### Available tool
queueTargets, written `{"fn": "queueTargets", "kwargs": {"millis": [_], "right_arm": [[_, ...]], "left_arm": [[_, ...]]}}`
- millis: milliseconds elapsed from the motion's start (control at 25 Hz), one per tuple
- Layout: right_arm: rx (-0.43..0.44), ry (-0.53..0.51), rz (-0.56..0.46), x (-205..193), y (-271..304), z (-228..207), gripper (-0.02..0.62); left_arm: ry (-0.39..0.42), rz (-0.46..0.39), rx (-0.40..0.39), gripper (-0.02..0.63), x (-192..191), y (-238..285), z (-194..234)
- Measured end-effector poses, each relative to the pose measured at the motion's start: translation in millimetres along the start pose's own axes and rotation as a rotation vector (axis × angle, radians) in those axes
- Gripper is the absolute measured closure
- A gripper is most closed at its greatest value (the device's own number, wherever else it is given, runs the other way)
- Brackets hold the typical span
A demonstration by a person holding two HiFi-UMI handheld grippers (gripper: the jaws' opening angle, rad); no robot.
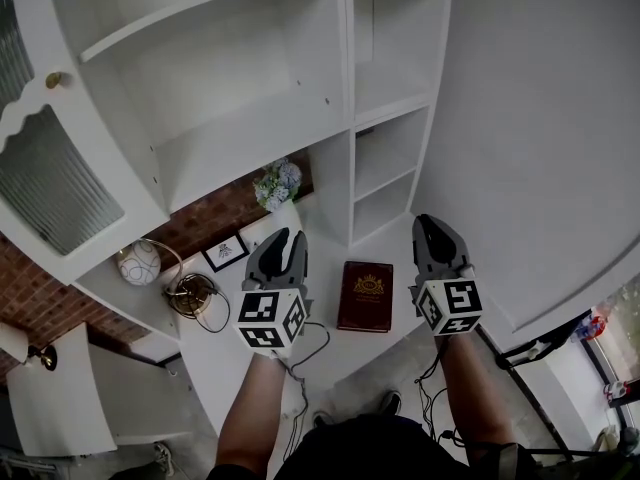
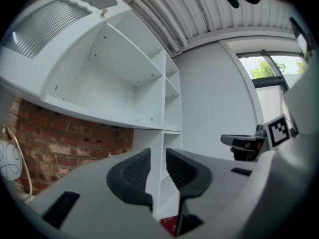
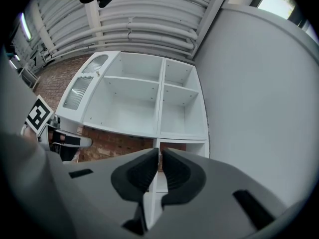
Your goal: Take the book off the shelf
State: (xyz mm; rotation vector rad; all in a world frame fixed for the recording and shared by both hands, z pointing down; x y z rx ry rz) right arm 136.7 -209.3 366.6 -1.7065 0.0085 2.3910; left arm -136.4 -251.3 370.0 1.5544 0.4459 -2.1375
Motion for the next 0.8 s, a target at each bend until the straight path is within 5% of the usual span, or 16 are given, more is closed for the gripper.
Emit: {"fn": "queueTargets", "kwargs": {"millis": [800], "right_arm": [[0.054, 0.027, 0.005, -33, 6, -33, 0.574]], "left_arm": [[0.019, 0.039, 0.040, 0.526, -29, 30, -28]]}}
Point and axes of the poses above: the fingertips, and each gripper's own axes: y forward along the fingers, z to its left, x out of its top, the point moved 8 cm from there along -y, backward along the fingers, and after that the axes turned 15 degrees about -y, right-handed, at the moved point
